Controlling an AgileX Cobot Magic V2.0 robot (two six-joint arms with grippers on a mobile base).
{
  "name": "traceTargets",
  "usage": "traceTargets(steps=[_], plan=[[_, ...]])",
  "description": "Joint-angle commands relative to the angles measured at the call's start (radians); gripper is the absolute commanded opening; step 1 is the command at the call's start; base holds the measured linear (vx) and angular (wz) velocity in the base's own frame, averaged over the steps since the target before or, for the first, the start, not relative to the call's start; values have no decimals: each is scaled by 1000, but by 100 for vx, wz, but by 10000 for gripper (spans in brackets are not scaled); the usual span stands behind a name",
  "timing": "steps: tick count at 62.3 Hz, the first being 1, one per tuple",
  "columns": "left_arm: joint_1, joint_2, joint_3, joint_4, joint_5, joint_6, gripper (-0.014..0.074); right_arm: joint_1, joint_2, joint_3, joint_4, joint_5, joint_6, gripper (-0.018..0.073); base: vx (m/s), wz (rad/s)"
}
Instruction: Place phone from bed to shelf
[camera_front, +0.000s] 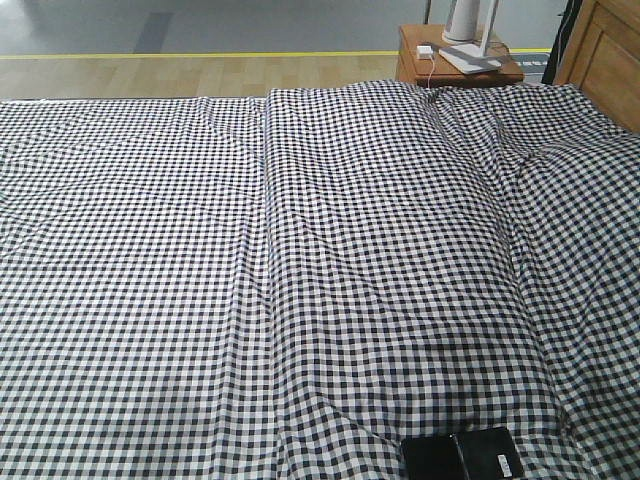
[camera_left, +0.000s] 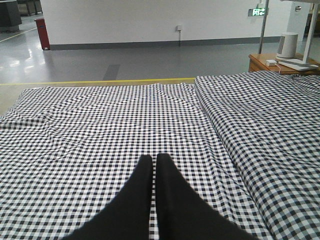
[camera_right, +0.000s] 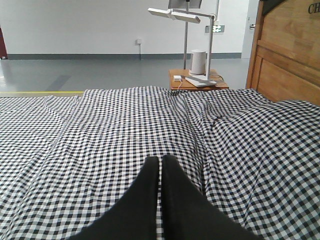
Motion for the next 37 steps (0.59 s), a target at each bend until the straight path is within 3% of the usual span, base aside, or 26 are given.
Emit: traceTargets(steps=[1,37], plan=[[1,-7,6,-9,-74,0,1,-4,-12,10,-11,-71,0,-5,0,0],[1,-7,6,-9,-74,0,1,-4,-12,10,-11,-71,0,-5,0,0]])
